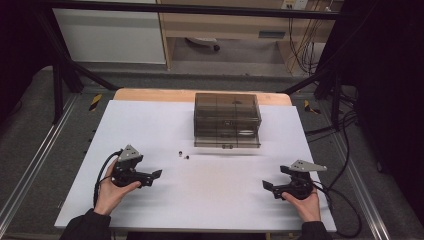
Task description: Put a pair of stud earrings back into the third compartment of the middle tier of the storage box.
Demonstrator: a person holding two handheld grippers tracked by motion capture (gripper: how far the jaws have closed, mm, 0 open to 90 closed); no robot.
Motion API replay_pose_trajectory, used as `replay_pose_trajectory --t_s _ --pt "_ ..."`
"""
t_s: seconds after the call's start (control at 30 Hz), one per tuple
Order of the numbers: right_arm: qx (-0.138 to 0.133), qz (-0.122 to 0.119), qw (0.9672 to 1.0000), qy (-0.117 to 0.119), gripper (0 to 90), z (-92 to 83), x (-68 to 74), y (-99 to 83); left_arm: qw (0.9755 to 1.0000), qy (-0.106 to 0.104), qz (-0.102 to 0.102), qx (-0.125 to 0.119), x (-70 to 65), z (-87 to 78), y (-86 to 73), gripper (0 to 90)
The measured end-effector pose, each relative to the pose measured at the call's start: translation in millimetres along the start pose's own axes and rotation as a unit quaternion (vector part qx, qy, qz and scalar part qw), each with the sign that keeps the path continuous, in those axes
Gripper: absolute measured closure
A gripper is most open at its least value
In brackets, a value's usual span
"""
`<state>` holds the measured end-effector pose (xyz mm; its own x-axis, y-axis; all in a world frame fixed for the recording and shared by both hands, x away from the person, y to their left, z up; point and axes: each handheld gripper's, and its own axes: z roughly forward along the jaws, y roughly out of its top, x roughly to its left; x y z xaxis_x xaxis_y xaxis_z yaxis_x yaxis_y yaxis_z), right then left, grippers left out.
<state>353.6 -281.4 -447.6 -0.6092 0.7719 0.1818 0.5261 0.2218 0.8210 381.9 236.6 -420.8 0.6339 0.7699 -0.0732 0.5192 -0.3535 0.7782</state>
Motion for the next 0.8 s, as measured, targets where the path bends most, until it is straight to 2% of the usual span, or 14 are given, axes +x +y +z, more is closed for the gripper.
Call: replay_pose_trajectory --t_s 0.33,0.5,0.8 --pt "0.0 -0.001 1.0 0.0 0.7 -0.2 -0.1 0.0 1.0 -0.001 0.002 -0.004 -4.7 10.7 19.9 7.1" --pt "-0.001 -0.001 1.0 0.0 0.7 -0.4 -0.1 0.1 1.0 0.006 0.004 0.003 -7.8 22.8 30.1 7.8" --pt "-0.002 -0.001 1.0 0.0 0.7 -0.6 -0.1 0.1 0.9996 0.021 0.0 0.018 -10.9 43.4 39.2 10.2"
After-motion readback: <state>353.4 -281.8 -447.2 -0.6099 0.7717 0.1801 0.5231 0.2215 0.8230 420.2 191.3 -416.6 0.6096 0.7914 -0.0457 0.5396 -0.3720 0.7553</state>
